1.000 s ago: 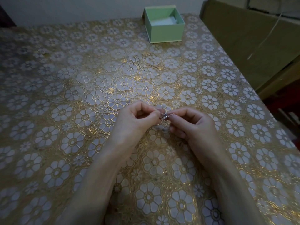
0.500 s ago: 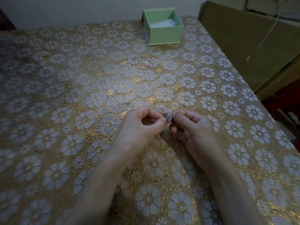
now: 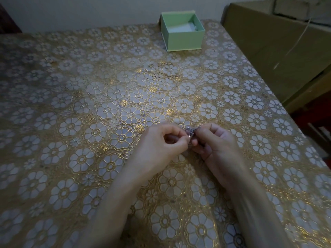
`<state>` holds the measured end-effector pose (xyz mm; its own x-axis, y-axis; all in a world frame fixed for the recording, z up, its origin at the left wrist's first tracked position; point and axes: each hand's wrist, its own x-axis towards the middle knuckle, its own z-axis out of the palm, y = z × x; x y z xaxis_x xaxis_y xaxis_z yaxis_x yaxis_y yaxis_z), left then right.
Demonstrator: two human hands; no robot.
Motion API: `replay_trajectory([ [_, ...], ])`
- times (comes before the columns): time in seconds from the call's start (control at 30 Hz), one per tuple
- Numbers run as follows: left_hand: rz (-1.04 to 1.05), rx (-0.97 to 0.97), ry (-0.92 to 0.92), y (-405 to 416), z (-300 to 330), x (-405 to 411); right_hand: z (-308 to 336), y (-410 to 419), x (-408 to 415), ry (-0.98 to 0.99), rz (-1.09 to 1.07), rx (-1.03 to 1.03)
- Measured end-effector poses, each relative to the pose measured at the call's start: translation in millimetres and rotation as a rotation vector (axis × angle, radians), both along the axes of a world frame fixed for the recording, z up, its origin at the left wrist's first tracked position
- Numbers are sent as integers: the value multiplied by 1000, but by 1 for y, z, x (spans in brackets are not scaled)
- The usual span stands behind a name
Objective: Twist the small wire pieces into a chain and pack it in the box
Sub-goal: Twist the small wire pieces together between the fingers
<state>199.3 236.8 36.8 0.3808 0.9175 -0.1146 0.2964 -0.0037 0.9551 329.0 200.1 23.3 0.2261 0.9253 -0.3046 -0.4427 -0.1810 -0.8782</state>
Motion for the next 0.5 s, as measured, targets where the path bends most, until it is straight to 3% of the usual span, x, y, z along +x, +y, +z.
replay_trajectory([
  [0.27,101,5,-145,0,6,-1,3,-3,3,112,146,74],
  [0.5,100,-154,-272,1,6,-3,5,-4,3,160,149,61],
])
